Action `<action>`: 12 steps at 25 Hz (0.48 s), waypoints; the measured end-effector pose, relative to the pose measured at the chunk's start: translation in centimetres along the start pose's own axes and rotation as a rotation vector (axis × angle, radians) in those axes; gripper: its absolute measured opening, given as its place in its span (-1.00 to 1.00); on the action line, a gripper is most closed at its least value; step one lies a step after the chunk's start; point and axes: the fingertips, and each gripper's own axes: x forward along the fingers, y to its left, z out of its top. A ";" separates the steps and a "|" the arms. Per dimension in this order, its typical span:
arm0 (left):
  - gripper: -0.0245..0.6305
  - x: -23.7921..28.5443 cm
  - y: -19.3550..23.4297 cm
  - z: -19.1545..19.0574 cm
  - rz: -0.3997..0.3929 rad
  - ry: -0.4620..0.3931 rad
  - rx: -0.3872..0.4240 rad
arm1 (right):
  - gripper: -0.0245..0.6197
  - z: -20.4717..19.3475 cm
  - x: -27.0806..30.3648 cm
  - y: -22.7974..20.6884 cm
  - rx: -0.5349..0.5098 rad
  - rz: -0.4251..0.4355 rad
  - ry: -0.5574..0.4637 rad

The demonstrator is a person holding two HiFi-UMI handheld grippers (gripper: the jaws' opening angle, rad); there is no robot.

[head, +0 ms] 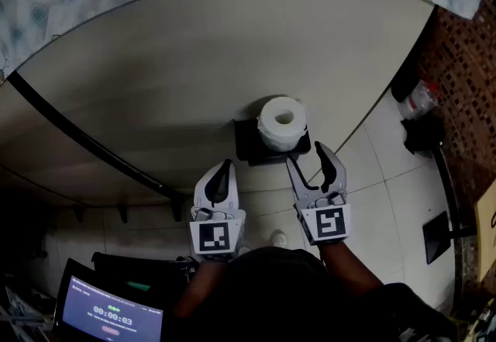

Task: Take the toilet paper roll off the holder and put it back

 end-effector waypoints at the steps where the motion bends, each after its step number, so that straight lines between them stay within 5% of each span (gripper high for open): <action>1: -0.87 0.0 0.2 -0.1 0.006 0.004 -0.002 | -0.05 0.1 0.1 0.0 0.006 0.005 -0.004; 10: -0.87 0.4 0.7 0.0 0.019 0.004 0.001 | 0.89 1.1 1.3 0.0 0.079 0.013 -0.076; 12: -0.87 0.4 0.7 0.0 0.019 0.003 0.000 | 0.89 1.3 1.4 -0.2 0.097 0.011 -0.085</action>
